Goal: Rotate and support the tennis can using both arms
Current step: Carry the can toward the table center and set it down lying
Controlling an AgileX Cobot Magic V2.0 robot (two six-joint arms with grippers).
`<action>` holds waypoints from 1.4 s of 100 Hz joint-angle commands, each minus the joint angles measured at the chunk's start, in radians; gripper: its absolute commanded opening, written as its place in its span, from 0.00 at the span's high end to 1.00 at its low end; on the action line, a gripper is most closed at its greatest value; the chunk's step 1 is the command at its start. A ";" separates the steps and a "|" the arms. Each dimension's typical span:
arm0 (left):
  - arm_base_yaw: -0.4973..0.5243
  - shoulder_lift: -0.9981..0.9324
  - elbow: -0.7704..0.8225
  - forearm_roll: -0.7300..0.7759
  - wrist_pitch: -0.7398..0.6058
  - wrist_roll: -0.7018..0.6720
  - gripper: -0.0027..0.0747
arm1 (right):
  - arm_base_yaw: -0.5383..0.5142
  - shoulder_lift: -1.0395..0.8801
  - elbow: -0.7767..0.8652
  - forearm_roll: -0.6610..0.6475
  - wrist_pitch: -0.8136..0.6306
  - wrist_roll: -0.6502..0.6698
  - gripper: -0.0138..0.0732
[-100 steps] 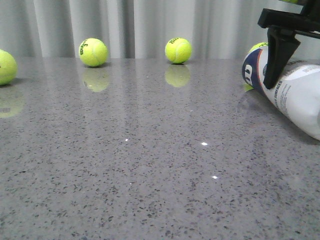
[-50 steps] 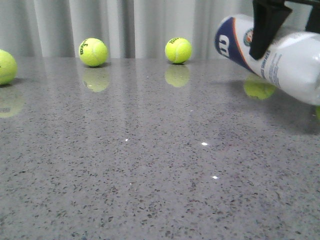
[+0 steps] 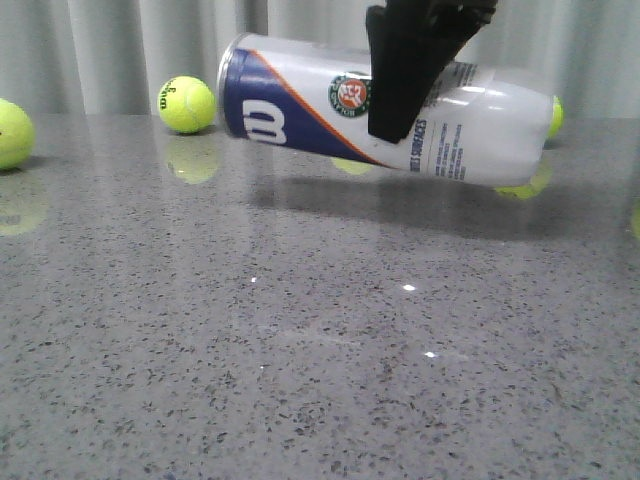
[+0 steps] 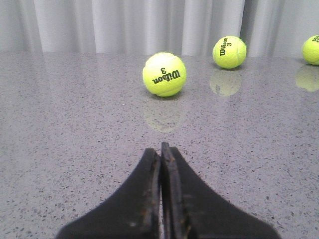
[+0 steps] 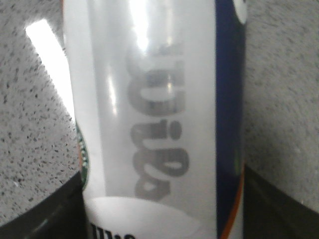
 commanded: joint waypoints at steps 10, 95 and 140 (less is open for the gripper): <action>0.001 -0.039 0.047 -0.008 -0.076 0.001 0.99 | 0.034 -0.019 -0.033 0.017 0.010 -0.304 0.48; 0.001 -0.039 0.047 -0.008 -0.076 0.001 0.99 | 0.059 0.039 -0.033 0.025 -0.026 -0.246 0.10; 0.001 -0.039 0.047 -0.008 -0.076 0.001 0.99 | 0.059 -0.096 -0.032 0.025 -0.066 -0.212 0.10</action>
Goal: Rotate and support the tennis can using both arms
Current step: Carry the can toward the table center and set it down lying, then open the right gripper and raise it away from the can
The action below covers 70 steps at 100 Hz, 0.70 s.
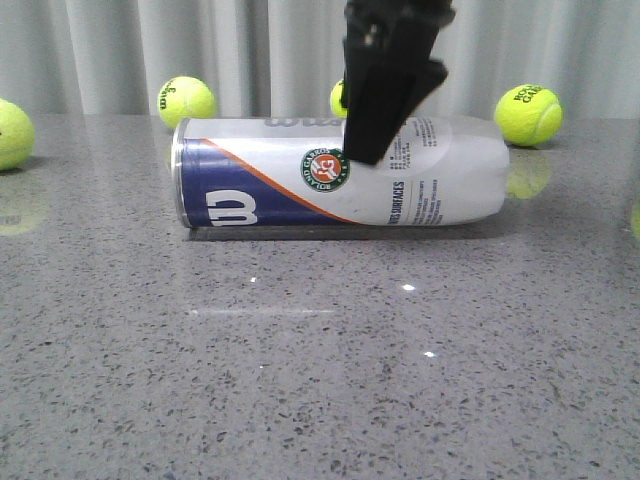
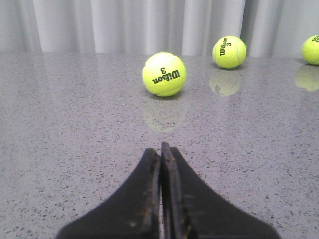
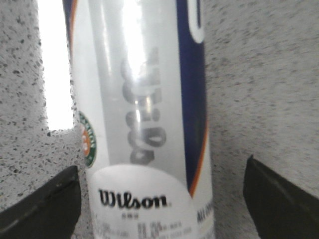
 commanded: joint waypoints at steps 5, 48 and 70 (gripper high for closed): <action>0.001 -0.039 0.047 -0.008 -0.078 0.001 0.99 | -0.001 -0.105 -0.028 0.017 -0.027 0.075 0.10; 0.001 -0.039 0.047 -0.008 -0.078 0.001 0.99 | -0.005 -0.192 0.011 -0.137 -0.041 0.889 0.92; 0.001 -0.039 0.047 -0.008 -0.078 0.001 0.99 | -0.026 -0.262 0.109 -0.135 -0.080 1.014 0.91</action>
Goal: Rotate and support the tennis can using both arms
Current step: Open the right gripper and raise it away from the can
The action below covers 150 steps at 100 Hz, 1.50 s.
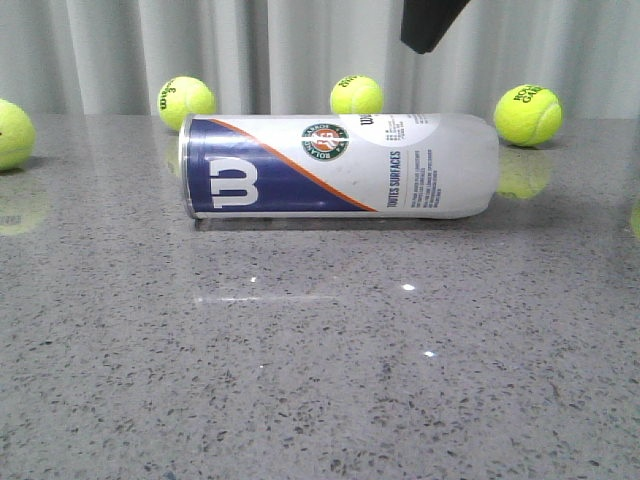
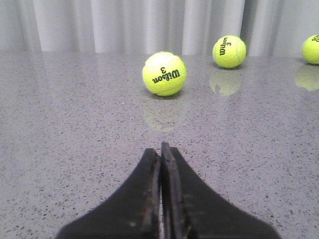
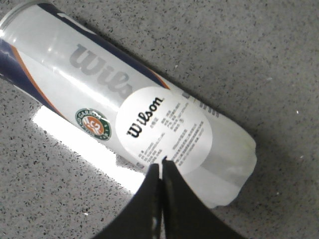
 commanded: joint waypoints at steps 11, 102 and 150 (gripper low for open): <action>0.001 -0.039 0.047 -0.008 -0.080 0.001 0.99 | -0.068 -0.144 0.118 0.007 -0.110 0.076 0.91; 0.001 -0.039 0.047 -0.008 -0.080 0.001 0.99 | -0.324 -0.899 0.850 0.071 -0.539 0.080 0.91; 0.001 -0.039 0.047 -0.008 -0.082 0.001 0.99 | -0.324 -1.347 1.091 0.014 -0.571 0.080 0.91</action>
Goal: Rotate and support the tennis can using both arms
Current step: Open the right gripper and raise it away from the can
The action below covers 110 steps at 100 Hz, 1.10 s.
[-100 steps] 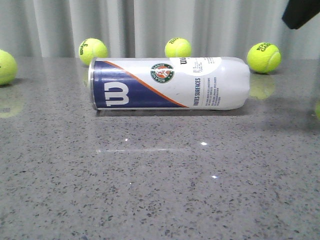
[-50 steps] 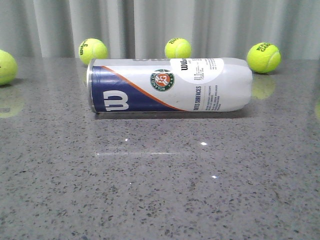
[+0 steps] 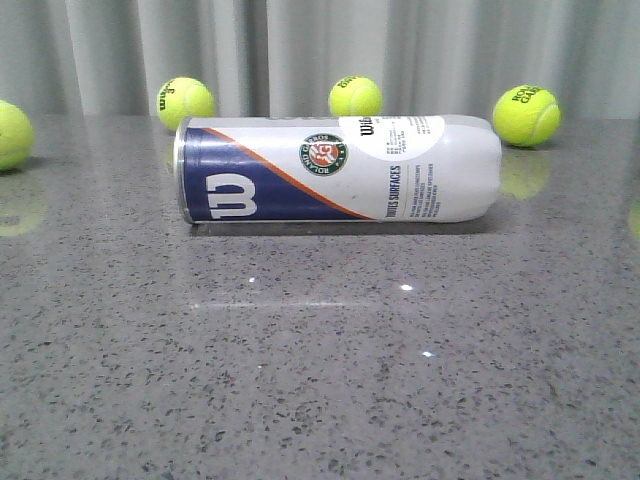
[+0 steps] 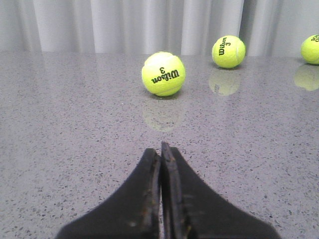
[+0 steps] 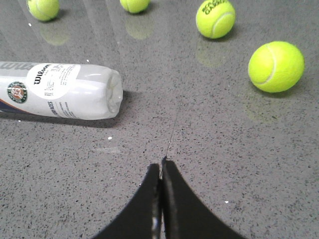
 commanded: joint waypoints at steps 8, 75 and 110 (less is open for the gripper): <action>0.001 -0.039 0.047 0.007 -0.091 0.003 0.99 | -0.005 -0.104 0.020 -0.021 -0.076 -0.004 0.91; 0.001 0.350 -0.331 0.010 0.255 0.001 0.99 | -0.005 -0.156 0.035 -0.030 -0.073 -0.005 0.91; 0.001 0.677 -0.531 -0.019 0.366 0.001 0.47 | -0.005 -0.156 0.035 -0.030 -0.069 -0.005 0.91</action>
